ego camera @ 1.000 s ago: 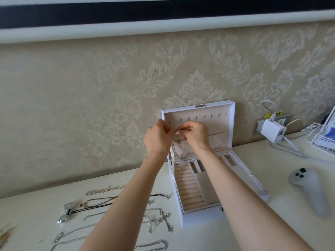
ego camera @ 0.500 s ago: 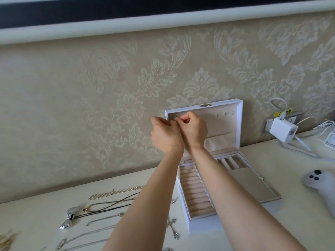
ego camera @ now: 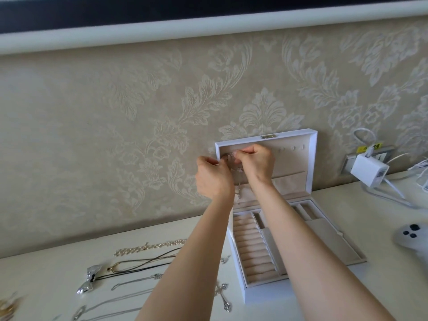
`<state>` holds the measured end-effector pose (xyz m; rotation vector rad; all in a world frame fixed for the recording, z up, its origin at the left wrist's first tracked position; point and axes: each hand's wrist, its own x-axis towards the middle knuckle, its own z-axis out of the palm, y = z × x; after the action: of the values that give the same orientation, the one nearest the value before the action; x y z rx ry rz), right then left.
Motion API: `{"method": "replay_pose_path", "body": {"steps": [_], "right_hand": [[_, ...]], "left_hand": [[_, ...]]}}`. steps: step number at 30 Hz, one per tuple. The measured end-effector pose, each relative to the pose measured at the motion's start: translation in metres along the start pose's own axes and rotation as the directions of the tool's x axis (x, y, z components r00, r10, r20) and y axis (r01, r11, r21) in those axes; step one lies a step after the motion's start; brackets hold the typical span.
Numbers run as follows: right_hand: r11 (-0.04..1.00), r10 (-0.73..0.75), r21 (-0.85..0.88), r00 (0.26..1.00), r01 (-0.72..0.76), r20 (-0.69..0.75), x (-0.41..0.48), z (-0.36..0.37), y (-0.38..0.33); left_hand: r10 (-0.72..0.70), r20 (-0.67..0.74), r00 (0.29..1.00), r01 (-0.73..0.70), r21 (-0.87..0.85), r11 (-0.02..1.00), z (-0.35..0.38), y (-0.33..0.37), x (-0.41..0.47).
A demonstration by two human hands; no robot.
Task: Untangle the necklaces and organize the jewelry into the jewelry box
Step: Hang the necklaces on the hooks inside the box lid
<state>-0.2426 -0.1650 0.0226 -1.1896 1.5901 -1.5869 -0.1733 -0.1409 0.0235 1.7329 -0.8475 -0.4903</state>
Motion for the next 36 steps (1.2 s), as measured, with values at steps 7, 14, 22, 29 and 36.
{"method": "replay_pose_path", "body": {"steps": [7, 14, 22, 29, 36], "right_hand": [[0.993, -0.06, -0.101, 0.998, 0.062, 0.024, 0.0, -0.002, 0.006], [0.992, -0.082, -0.083, 0.99, 0.092, 0.113, -0.012, -0.003, 0.038], [0.974, -0.195, -0.123, 0.98, 0.188, -0.048, -0.036, -0.015, 0.074], [0.907, -0.218, -0.358, 0.974, 0.224, 0.057, -0.05, 0.0, 0.077], [0.93, -0.23, -0.271, 0.968, 0.248, 0.099, -0.048, 0.001, 0.073]], "left_hand": [[-0.015, 0.036, 0.999, 0.016, -0.012, 1.0, 0.003, -0.002, 0.002], [-0.034, 0.107, 0.994, 0.032, 0.022, 0.999, 0.003, -0.023, -0.003], [0.259, 0.1, 0.961, -0.263, 0.029, 0.964, -0.009, -0.067, -0.025], [0.564, 0.083, 0.821, -0.57, 0.068, 0.819, -0.015, -0.072, -0.031], [0.597, 0.119, 0.794, -0.608, 0.187, 0.771, -0.009, -0.08, -0.027]]}}
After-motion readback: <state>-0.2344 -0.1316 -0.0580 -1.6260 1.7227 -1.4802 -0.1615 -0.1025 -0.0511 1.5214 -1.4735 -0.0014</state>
